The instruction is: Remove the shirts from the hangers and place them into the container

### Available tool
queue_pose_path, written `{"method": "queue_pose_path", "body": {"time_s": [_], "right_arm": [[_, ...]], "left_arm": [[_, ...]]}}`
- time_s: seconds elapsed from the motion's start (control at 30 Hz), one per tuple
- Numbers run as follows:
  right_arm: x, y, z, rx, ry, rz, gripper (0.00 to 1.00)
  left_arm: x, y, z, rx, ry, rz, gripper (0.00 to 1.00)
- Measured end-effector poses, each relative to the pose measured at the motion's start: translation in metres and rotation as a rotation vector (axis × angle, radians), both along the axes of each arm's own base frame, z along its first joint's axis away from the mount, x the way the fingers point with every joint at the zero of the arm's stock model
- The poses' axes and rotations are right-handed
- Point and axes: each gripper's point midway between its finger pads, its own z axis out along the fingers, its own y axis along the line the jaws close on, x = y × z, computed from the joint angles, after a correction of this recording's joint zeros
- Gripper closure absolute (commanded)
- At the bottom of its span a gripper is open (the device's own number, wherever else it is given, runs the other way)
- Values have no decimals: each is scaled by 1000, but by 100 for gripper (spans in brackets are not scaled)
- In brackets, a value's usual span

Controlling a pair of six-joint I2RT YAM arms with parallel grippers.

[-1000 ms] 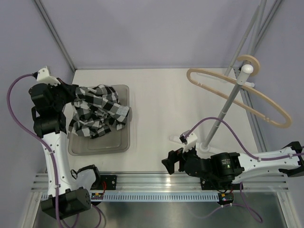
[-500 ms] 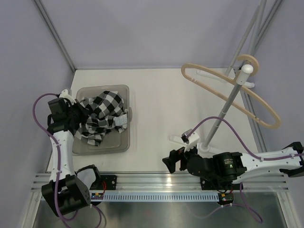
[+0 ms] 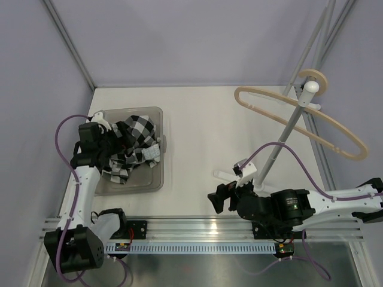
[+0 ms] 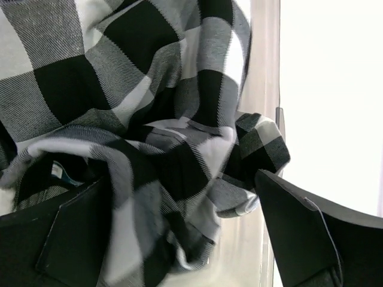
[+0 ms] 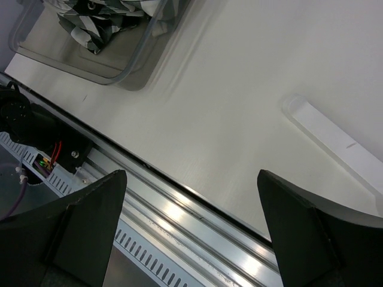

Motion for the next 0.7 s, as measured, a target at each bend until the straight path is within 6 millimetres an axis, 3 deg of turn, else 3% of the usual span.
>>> {"method": "queue_pose_path", "body": {"time_s": [0.17, 0.3, 0.43, 0.5, 0.7], "right_arm": [[9, -13, 1, -51, 8, -99, 1], [20, -26, 3, -108, -20, -208, 1], [32, -36, 9, -193, -79, -312, 0], [36, -35, 16, -224, -110, -352, 1], [42, -22, 32, -217, -167, -418, 0]], "left_arm": [[-11, -22, 28, 76, -101, -42, 1], [-29, -51, 69, 71, -267, -112, 1], [-45, -66, 102, 68, -409, -138, 1], [-48, -71, 105, 83, -419, -142, 1], [-47, -96, 79, 168, -342, -203, 1]]}}
